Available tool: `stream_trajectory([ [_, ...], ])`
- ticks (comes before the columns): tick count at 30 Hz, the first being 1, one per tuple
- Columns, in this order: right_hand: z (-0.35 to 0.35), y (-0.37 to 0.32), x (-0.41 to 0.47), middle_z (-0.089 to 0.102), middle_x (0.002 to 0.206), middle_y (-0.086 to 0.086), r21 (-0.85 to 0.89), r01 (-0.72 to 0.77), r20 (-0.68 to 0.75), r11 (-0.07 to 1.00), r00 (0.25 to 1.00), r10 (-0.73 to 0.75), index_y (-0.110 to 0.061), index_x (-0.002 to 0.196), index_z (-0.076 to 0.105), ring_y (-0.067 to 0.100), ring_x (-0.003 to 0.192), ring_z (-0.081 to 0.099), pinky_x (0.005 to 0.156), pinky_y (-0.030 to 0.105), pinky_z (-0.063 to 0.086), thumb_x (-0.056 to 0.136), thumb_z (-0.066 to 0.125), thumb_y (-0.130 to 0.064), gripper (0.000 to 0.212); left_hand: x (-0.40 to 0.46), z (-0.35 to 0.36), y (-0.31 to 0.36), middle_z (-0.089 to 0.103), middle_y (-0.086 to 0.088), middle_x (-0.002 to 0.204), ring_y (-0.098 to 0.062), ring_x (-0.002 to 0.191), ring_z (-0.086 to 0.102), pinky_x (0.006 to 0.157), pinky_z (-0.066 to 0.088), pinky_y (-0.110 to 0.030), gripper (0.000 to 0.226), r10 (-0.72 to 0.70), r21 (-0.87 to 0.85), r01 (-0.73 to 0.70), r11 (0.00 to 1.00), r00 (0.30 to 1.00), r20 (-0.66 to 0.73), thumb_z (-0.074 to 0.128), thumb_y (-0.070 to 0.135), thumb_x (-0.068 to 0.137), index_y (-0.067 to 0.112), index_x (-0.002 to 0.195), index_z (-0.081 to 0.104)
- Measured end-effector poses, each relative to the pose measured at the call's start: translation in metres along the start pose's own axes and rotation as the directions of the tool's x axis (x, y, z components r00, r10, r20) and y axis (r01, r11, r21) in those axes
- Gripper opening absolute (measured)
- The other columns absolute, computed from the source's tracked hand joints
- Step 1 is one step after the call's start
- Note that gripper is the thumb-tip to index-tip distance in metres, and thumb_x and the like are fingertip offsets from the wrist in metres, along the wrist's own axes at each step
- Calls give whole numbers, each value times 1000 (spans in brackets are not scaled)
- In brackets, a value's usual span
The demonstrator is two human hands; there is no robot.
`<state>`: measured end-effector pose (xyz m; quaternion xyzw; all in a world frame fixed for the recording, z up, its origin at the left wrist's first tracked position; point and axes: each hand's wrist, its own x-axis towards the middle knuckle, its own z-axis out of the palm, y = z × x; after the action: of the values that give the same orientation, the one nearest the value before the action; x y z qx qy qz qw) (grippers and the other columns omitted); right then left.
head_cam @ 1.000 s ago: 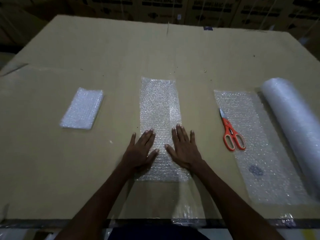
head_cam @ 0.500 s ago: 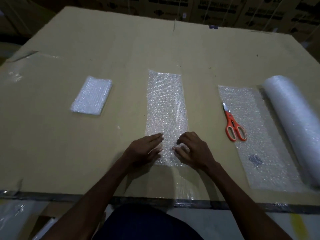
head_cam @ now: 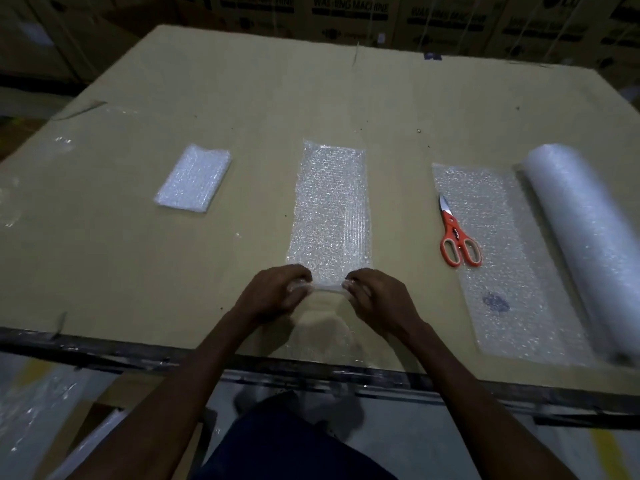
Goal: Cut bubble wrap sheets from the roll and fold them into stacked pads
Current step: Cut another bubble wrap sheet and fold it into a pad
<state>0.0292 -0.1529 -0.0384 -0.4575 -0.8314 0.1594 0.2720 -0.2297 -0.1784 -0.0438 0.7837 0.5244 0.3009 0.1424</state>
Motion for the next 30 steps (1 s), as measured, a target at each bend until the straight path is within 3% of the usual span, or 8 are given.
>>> stream_trajectory([
  [3, -11, 6, 15, 76, 107, -3, 118, -76, -10, 990, 997, 78, -19, 109, 75, 15, 92, 71, 79, 33, 55, 91, 68, -39, 28, 17, -11, -1, 67, 16, 91, -6, 81, 64, 72, 53, -29, 15, -99, -118, 91, 989, 993, -66, 68, 28, 86, 23, 99, 64],
  [5, -17, 16, 32, 77, 106, -4, 183, -84, -22, 980, 996, 89, -18, 109, 75, 14, 89, 72, 78, 35, 59, 89, 75, -28, 22, 33, -18, -6, 66, 17, 91, -3, 80, 65, 75, 52, -24, 16, -183, -224, 166, 960, 981, -57, 72, 23, 85, 23, 98, 64],
  [10, -25, 34, 85, 77, 88, -3, 446, -221, -59, 867, 960, 275, -16, 103, 73, 14, 82, 74, 76, 30, 59, 93, 71, -5, 14, 88, -36, -30, 66, 11, 95, -8, 78, 65, 73, 47, -13, 25, -296, -373, 267, 888, 955, -22, 74, -1, 83, 21, 92, 64],
  [16, -22, 54, 166, 75, 85, 1, 614, -361, -58, 702, 866, 497, -6, 103, 75, -1, 71, 66, 67, 17, 52, 94, 70, -3, 11, 167, -45, -76, 69, -6, 78, -9, 67, 65, 64, 53, -20, 11, -512, -703, 359, 614, 859, -8, 74, 0, 86, 7, 93, 71],
  [20, -15, 73, 221, 76, 95, 3, 624, -443, -57, 644, 796, 603, -4, 109, 77, 1, 76, 67, 63, 21, 55, 93, 73, -8, 17, 217, -35, -109, 71, -6, 78, -12, 67, 64, 63, 52, -22, 7, -562, -702, 397, 592, 827, -6, 73, 5, 88, 11, 91, 74],
  [24, -6, 96, 264, 74, 86, 4, 618, -500, -55, 607, 743, 668, -6, 103, 76, 13, 75, 67, 62, 29, 57, 91, 74, -4, 13, 257, -26, -143, 72, -4, 84, -10, 72, 62, 71, 51, -28, 10, -570, -634, 431, 642, 821, -19, 70, 4, 90, 5, 98, 76],
  [27, -2, 111, 288, 75, 87, 8, 568, -553, -54, 609, 714, 698, -7, 100, 76, 18, 77, 68, 64, 33, 56, 90, 74, -4, 11, 282, -22, -162, 74, -1, 89, -6, 77, 65, 78, 51, -28, 10, -567, -589, 436, 680, 822, -47, 70, 7, 89, 10, 97, 77],
  [30, 5, 128, 305, 78, 91, 9, 517, -592, -70, 619, 691, 719, -10, 99, 79, 18, 78, 70, 69, 41, 60, 87, 78, -9, 12, 300, -17, -176, 75, 5, 85, -8, 77, 68, 78, 59, -39, 7, -591, -558, 467, 686, 805, -52, 75, 17, 86, 19, 92, 78],
])
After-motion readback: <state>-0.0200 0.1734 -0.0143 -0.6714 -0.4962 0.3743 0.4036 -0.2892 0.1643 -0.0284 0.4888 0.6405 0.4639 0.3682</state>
